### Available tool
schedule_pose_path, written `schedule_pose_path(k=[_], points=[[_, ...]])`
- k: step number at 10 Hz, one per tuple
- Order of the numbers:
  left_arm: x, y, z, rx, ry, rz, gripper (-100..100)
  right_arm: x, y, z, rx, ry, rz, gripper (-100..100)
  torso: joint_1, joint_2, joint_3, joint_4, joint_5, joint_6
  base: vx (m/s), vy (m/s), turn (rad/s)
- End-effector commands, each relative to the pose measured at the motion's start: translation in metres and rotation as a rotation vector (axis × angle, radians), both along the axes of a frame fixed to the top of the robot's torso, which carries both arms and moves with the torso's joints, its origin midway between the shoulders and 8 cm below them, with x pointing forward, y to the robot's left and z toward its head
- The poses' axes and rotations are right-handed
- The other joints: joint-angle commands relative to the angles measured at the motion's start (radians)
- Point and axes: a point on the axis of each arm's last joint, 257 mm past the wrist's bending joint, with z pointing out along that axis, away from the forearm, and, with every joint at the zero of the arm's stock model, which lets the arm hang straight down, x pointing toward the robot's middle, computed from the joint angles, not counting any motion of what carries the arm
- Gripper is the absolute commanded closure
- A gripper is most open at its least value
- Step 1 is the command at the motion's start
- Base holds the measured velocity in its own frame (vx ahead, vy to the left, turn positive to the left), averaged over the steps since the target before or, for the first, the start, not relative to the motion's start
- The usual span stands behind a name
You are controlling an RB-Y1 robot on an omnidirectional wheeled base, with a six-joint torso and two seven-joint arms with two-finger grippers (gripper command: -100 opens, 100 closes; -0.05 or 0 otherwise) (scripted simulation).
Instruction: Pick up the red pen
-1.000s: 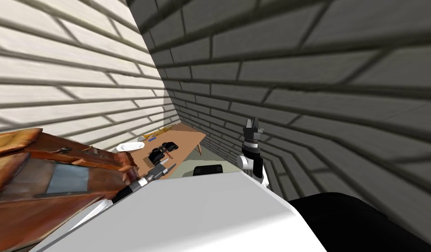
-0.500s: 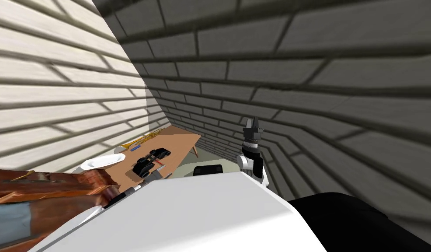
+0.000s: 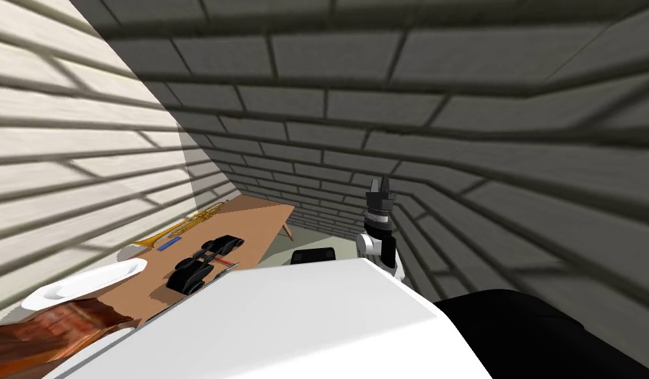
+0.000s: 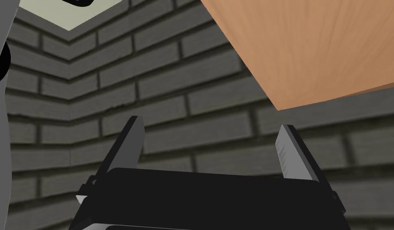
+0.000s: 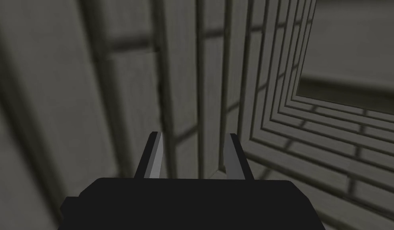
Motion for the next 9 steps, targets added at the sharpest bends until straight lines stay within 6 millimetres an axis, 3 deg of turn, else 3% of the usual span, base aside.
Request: schedule_pose_path(k=[1,2,3,4,5,6,7,9], points=[[-0.018,0.008,-0.009,0.045,0.032,-0.035,-100,0.0,0.0,0.0,0.0,0.0,0.0,0,0.0,0.0,0.0,0.0,0.0,0.0,0.021,0.008,-0.221],[-0.042,0.022,-0.021,0.103,0.081,-0.076,-100,0.0,0.0,0.0,0.0,0.0,0.0,0,0.0,0.0,0.0,0.0,0.0,-0.001,0.03,0.01,-0.311],[-0.044,0.023,-0.022,0.113,0.087,-0.088,-100,0.0,0.0,0.0,0.0,0.0,0.0,0,0.001,0.0,0.0,0.0,0.0,0.0,0.025,0.013,-0.186],[-0.069,0.036,-0.033,0.168,0.136,-0.134,-100,0.0,0.0,0.0,0.0,0.0,0.0,0,0.0,0.0,0.0,0.0,0.0,-0.001,0.03,0.001,-0.373],[-0.07,0.036,-0.034,0.174,0.14,-0.143,-100,0.0,0.0,0.0,0.0,0.0,0.0,0,0.0,0.0,0.0,0.0,0.0,0.0,0.027,0.009,-0.15],[-0.095,0.049,-0.042,0.226,0.189,-0.191,-100,0.0,0.0,0.0,0.0,0.0,0.0,0,0.0,0.0,0.0,0.0,0.0,-0.001,0.037,0.007,-0.269],[-0.096,0.049,-0.043,0.23,0.192,-0.197,-100,0.0,0.0,0.0,0.0,0.0,0.0,0,0.0,-0.001,0.0,0.0,0.0,-0.001,0.028,0.011,-0.152],[-0.139,0.07,-0.054,0.313,0.276,-0.292,-100,0.0,0.0,0.0,0.0,0.0,0.0,0,0.0,-0.001,0.0,0.0,0.0,-0.001,0.042,0.012,-0.356]])
